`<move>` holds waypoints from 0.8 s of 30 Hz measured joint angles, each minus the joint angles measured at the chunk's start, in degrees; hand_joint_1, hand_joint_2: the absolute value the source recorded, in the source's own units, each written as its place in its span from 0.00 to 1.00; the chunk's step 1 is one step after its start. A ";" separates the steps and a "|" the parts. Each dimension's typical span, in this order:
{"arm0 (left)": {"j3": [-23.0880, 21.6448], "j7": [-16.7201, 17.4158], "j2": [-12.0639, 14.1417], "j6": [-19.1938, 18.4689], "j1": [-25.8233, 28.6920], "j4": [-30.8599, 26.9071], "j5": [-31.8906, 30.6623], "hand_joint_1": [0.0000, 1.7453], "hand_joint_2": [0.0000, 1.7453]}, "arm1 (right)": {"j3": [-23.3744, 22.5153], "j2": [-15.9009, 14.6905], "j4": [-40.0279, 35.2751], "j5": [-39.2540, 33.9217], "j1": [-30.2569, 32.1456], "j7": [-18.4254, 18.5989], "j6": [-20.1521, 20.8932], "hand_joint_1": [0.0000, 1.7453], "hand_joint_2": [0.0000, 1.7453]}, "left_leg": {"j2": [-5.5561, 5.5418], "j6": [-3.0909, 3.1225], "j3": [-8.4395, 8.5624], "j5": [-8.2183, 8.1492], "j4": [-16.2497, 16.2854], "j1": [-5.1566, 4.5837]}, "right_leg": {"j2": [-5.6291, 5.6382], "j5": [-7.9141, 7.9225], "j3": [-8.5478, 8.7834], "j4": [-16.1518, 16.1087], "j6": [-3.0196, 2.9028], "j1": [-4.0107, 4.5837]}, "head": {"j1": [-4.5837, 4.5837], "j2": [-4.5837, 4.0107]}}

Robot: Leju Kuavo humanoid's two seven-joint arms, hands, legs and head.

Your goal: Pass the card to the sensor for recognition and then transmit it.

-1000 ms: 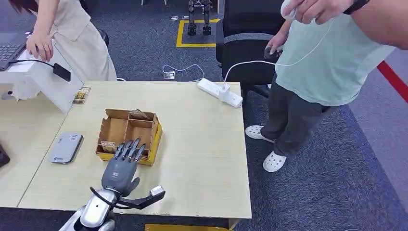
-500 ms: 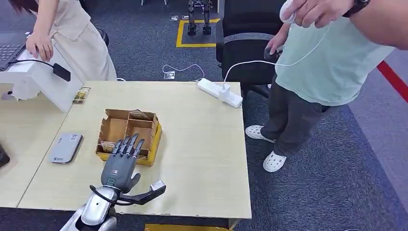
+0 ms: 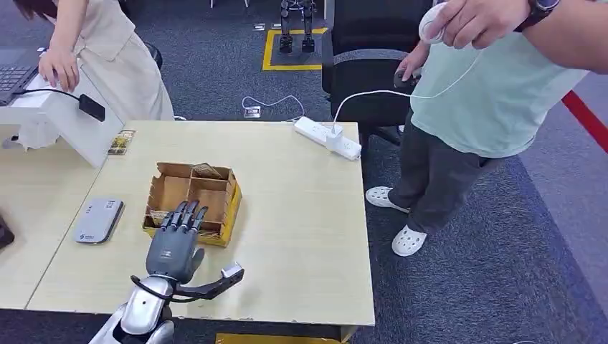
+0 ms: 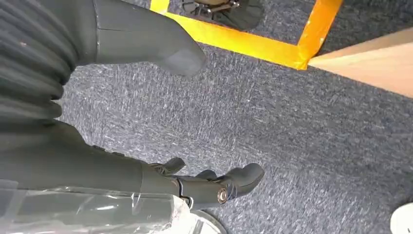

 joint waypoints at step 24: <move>2.75 -4.63 -0.70 0.57 -0.29 0.79 7.59 1.00 1.00 | -1.36 0.92 -0.28 -0.63 -0.23 -1.31 0.85 0.00 1.00 | -0.01 0.00 0.01 0.00 -0.01 0.00 | -0.01 0.00 0.01 0.02 0.00 0.00 | 0.02 0.00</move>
